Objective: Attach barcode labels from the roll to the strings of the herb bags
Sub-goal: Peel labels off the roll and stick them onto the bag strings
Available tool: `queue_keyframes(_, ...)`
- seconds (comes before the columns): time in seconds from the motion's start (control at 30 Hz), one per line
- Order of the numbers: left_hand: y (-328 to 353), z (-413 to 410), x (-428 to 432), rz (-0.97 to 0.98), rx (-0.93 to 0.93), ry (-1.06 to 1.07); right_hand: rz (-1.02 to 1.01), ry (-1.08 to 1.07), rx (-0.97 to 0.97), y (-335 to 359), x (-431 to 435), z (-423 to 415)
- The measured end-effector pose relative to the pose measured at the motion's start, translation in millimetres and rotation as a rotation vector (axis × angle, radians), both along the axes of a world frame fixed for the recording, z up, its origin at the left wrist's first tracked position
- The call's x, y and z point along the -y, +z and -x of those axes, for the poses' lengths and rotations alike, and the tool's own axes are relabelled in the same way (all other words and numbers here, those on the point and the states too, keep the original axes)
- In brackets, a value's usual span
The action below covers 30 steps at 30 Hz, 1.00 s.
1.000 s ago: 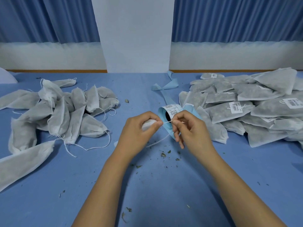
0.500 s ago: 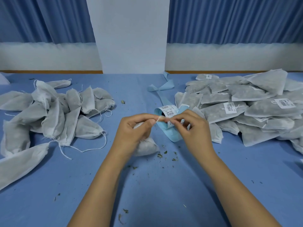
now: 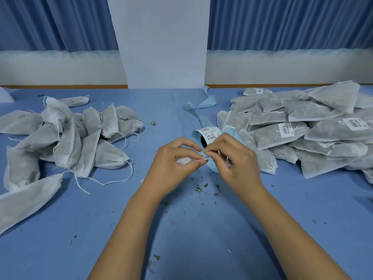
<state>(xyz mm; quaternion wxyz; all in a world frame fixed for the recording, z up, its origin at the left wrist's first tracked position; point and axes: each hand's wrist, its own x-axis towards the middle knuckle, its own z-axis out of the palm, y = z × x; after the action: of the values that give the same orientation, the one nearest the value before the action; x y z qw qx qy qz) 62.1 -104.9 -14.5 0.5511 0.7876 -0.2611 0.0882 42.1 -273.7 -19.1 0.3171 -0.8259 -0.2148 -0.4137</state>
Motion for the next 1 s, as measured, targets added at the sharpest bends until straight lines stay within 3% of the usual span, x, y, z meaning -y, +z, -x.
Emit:
queue_keyframes(0.2,2,2,-1,0.015,-0.149,-0.005,-0.191,0.013,-0.083,-2,-4,0)
queue_keyframes(0.33,3,4,3,0.08,-0.14,0.056,-0.314,-0.007,-0.265,-3,-5,-1)
queue_keyframes(0.6,3,4,6,0.14,-0.085,0.182,-0.36,0.147,-0.534,0,-11,1)
queue_keyframes(0.73,2,3,8,0.128,-0.094,0.212,-0.465,0.137,-0.512,2,-9,1)
queue_keyframes(0.87,5,3,8,0.111,-0.11,0.193,-0.368,0.109,-0.524,-1,-15,3)
queue_keyframes(1.0,8,4,9,0.243,-0.351,0.047,-0.365,0.039,-0.46,-1,-12,0)
